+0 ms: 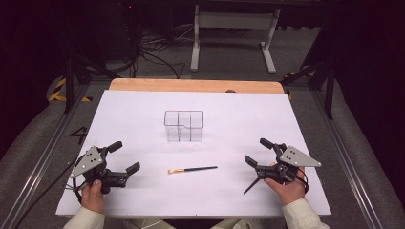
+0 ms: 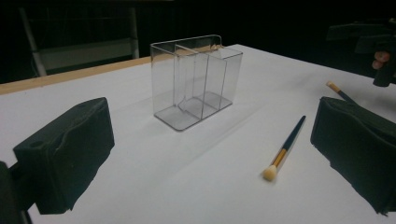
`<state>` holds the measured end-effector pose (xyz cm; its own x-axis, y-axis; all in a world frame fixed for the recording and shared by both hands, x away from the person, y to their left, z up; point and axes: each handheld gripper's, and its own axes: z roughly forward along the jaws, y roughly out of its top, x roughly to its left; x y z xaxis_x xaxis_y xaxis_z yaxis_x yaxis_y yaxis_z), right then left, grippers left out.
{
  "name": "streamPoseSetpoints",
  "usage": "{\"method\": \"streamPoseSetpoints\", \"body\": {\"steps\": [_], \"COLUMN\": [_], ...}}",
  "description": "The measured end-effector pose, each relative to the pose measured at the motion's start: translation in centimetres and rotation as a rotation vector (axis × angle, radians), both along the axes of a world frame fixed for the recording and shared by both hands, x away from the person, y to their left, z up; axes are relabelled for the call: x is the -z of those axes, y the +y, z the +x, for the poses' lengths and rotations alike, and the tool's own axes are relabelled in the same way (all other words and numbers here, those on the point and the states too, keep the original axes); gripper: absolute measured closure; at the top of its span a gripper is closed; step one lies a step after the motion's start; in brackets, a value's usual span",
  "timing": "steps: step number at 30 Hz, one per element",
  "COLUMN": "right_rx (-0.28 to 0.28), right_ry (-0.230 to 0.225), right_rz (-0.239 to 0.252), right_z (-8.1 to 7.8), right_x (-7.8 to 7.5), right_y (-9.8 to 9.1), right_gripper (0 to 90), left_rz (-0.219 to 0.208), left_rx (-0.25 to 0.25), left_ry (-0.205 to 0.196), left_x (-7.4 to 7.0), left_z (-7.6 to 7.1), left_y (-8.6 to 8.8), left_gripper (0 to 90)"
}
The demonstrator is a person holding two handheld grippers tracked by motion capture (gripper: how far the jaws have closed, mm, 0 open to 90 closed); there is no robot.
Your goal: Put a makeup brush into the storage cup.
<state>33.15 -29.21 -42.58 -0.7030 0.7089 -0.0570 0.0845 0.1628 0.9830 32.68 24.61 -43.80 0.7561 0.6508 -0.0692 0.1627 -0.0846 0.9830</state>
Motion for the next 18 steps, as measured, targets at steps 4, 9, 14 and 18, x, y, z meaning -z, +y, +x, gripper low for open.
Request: {"method": "streamPoseSetpoints", "body": {"steps": [4,9,14,18], "right_rx": [0.005,0.003,0.005,0.004], "right_ry": [-0.006,0.0,0.003,0.001], "right_rz": [0.003,-0.001,0.005,0.004], "right_z": [-0.04,0.09,0.04,0.04], "right_x": [-0.04,0.09,0.09,0.06], "right_y": [-0.12,-0.07,-0.09,-0.07], "right_gripper": [17.1,16.6,16.2,16.2], "left_rz": [-0.034,-0.052,-0.036,-0.034], "left_rx": [0.025,0.021,0.029,0.027], "left_ry": [0.001,0.008,-0.006,-0.002], "left_x": [-0.04,0.19,0.1,0.09], "left_z": [-0.09,0.03,-0.07,-0.1], "left_y": [0.03,0.29,0.18,0.09], "left_gripper": [0.3,0.3,0.3,0.3]}}
